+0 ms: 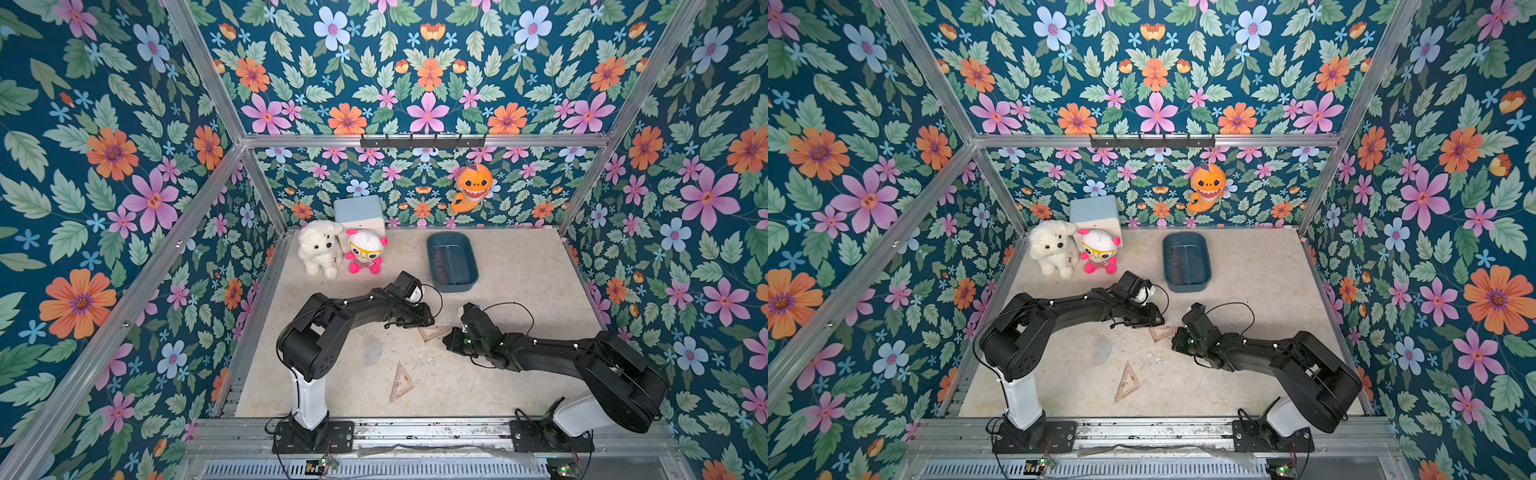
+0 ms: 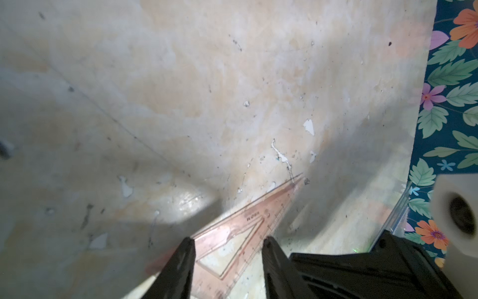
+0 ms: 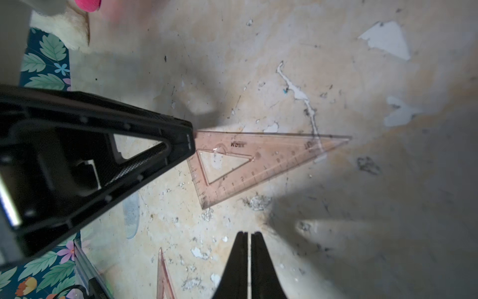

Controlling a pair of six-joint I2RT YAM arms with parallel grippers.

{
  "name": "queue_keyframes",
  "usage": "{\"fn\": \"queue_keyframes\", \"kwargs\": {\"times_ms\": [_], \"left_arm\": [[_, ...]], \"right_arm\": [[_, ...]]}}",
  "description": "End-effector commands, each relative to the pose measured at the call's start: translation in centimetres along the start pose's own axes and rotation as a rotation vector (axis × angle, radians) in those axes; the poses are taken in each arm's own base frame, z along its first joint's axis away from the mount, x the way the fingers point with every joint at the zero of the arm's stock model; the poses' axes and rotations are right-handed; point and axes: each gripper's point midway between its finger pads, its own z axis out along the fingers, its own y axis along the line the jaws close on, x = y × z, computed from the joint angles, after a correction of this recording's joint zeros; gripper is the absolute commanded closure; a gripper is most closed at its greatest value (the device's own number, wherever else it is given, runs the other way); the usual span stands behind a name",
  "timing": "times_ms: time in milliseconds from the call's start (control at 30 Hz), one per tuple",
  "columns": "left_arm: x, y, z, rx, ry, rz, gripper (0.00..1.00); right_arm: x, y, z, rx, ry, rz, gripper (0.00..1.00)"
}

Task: Put the scattered rulers into the storage box
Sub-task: Pick up the ruler from the center of the board.

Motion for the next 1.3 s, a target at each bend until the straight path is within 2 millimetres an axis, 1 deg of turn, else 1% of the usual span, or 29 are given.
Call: {"fn": "queue_keyframes", "kwargs": {"times_ms": [0,200,400,467,533,700,767,800,867,933,1100,1267], "left_arm": [[1.3,1.0,0.2,-0.036,0.039,-0.004,0.52],[2.6,0.6,-0.4,-0.020,0.060,-0.006,0.52],[4.9,0.1,-0.5,0.003,0.097,-0.022,0.51],[5.1,-0.3,-0.8,0.014,0.095,-0.017,0.51],[4.0,-0.6,-1.4,0.000,0.066,0.005,0.50],[-2.2,-0.7,-3.1,-0.051,-0.066,0.051,0.49],[-3.5,-0.8,-2.6,-0.052,-0.082,0.056,0.49],[-3.7,-0.8,-2.1,-0.052,-0.077,0.055,0.49],[-3.3,-0.3,-0.8,-0.048,-0.042,0.040,0.49],[-2.6,0.0,-0.1,-0.045,-0.019,0.028,0.50],[-0.9,0.3,0.2,-0.046,0.009,0.022,0.50],[1.2,0.0,0.3,-0.010,0.047,0.007,0.50]], "right_arm": [[-0.6,-0.2,0.5,0.013,-0.018,-0.004,0.91],[-1.2,-0.8,1.3,0.033,-0.018,-0.003,0.91],[-1.8,-0.9,1.6,0.040,-0.014,-0.016,0.91],[-2.0,-0.9,1.7,0.041,-0.013,-0.016,0.91],[-2.2,-1.0,1.7,0.040,-0.015,-0.018,0.91],[-2.3,-1.3,1.4,0.046,-0.022,-0.022,0.91],[-2.3,-1.3,1.4,0.043,-0.022,-0.020,0.91],[-2.3,-1.2,1.4,0.040,-0.022,-0.019,0.91],[-2.2,-1.0,1.3,0.032,-0.020,-0.021,0.91],[-2.3,-1.0,1.1,0.031,-0.025,-0.019,0.91],[-2.2,-0.9,1.3,0.027,-0.018,-0.019,0.91],[-2.3,-0.7,1.8,0.019,-0.013,-0.019,0.91]]}}
